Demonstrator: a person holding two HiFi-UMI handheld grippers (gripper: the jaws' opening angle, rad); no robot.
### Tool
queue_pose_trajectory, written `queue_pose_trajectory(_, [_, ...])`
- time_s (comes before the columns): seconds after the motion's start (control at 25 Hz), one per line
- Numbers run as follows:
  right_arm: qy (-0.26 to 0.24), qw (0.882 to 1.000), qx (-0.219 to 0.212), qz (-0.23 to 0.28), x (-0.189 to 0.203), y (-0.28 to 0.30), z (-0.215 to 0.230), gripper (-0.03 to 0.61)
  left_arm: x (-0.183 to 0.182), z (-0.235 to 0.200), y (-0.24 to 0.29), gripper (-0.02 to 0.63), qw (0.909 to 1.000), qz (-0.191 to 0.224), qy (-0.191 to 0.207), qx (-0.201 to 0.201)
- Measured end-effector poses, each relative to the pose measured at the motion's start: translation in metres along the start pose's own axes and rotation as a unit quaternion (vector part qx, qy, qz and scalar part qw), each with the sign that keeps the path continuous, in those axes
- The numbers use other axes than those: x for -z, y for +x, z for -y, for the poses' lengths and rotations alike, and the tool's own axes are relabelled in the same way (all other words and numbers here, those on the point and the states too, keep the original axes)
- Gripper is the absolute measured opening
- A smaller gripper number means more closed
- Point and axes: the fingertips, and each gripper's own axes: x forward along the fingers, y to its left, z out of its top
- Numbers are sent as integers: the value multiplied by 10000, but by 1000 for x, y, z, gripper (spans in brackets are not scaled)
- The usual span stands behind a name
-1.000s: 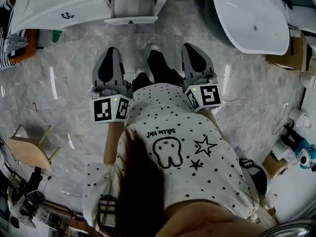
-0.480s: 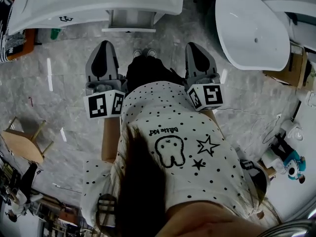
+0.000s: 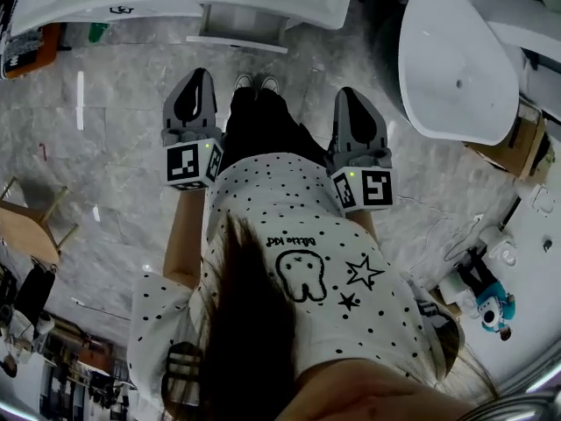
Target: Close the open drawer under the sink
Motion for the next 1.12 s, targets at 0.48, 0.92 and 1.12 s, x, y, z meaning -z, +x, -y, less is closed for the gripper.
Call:
queue_pose_trajectory(0.48, [103, 9973, -87, -725, 77, 52, 5, 13, 279, -33, 145, 123, 9800, -1982, 135, 102])
queue_pose_trajectory(0.92, [394, 9881, -201, -1475, 154, 68, -15, 14, 352, -47, 207, 135, 9750, -2125, 627, 134])
queue_pose_trajectory(1.12, [467, 9857, -242, -1600, 169, 74, -22, 14, 351, -50, 211, 138, 9792, -1975, 451, 109])
